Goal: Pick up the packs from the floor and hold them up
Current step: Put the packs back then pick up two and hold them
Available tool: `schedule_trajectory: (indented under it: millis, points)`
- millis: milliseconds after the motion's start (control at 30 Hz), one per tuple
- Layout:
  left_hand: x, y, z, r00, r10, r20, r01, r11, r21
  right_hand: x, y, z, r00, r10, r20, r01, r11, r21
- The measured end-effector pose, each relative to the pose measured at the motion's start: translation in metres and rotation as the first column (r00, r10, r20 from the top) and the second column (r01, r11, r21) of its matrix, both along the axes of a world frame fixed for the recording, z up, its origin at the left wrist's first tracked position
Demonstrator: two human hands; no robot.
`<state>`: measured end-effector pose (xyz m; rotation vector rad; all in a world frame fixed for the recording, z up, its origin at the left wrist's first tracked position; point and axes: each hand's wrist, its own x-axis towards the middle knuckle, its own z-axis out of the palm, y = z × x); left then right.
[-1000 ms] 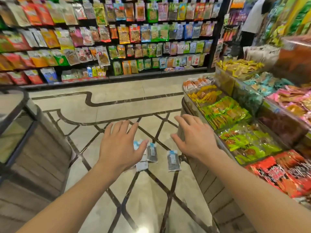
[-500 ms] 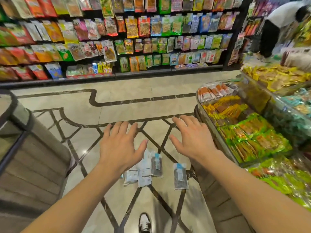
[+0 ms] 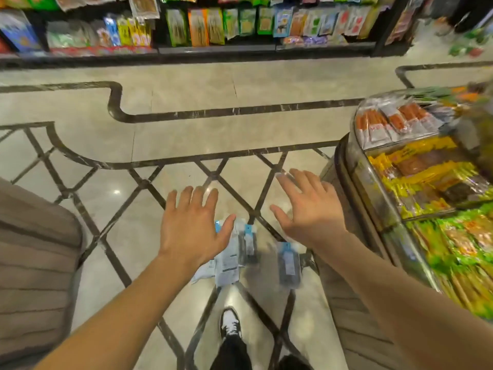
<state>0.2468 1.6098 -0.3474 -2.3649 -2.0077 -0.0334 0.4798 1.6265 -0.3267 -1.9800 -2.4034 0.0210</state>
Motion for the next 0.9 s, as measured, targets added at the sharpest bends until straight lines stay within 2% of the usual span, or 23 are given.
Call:
schedule_trajectory:
  millis: [233, 433, 633, 733, 800, 900]
  points:
    - [-0.009, 0.040, -0.147, 0.997, 0.005, 0.079, 0.002, 0.996, -0.089, -0.008, 0.037, -0.143, 0.999, 0.031, -0.005, -0.032, 0.973, -0.228]
    - [-0.015, 0.059, -0.323, 0.998, 0.062, 0.002, -0.060, 0.973, -0.221, -0.004, 0.069, -0.323, 0.999, 0.029, -0.025, -0.036, 0.949, -0.315]
    - [-0.019, 0.046, -0.517, 0.998, 0.014, -0.066, -0.039, 0.918, -0.394, 0.002, 0.068, -0.512, 0.996, 0.051, 0.068, -0.014, 0.891, -0.453]
    - [-0.022, 0.029, -0.607, 0.997, -0.005, -0.080, -0.026, 0.920, -0.390, 0.008, 0.058, -0.601, 0.995, 0.064, 0.075, -0.014, 0.844, -0.535]
    - [-0.024, 0.022, -0.659, 0.996, 0.001, -0.088, -0.034, 0.926, -0.376, 0.011, 0.057, -0.656, 0.998, 0.016, 0.063, 0.023, 0.819, -0.573]
    - [-0.022, 0.017, -0.717, 0.992, 0.091, -0.087, -0.118, 0.919, -0.377, 0.012, 0.060, -0.729, 0.996, -0.053, 0.076, 0.086, 0.827, -0.555]
